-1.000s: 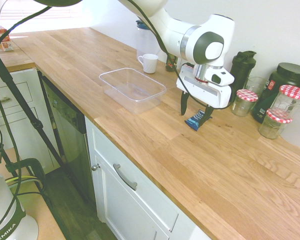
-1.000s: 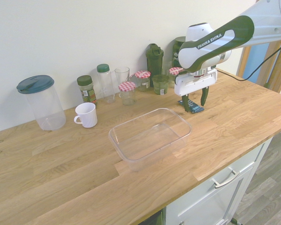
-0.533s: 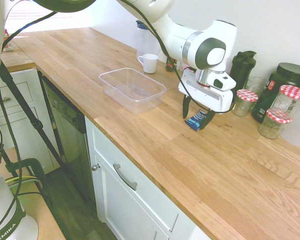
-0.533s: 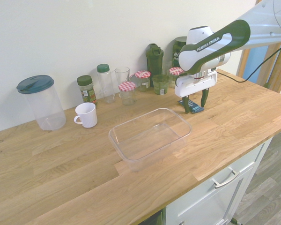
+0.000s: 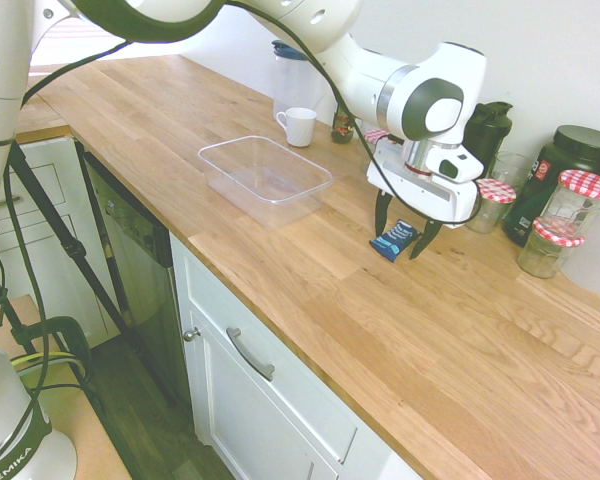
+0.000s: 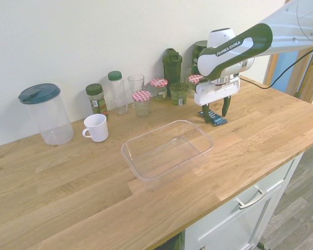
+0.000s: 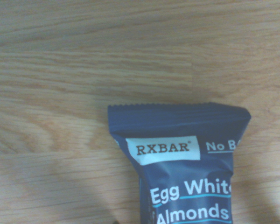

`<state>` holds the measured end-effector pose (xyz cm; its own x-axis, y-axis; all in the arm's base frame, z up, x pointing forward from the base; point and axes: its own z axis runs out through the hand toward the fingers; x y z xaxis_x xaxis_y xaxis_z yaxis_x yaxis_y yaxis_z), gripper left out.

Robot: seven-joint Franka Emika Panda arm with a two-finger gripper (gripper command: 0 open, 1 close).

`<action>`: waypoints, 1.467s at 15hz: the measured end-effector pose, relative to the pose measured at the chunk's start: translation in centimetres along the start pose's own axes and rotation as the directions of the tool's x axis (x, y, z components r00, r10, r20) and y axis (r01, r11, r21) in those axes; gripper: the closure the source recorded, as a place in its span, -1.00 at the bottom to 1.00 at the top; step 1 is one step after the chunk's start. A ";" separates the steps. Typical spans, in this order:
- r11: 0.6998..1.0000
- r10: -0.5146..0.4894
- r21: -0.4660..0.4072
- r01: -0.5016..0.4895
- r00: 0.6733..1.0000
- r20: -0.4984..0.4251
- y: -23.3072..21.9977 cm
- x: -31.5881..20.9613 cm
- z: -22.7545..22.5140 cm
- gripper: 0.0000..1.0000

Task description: Put the protein bar into the container

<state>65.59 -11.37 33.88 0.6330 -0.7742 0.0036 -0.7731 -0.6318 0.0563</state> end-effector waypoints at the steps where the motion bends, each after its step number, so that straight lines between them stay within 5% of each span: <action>1: 1.000 -0.003 0.001 0.003 1.000 0.001 0.0 0.0 0.0 1.00; 22: 1.000 -0.001 0.005 0.002 1.000 -0.018 1.1 0.7 -1.3 1.00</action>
<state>65.21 -12.56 35.25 0.6347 -0.7724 0.0215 -0.7723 -0.6332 0.0514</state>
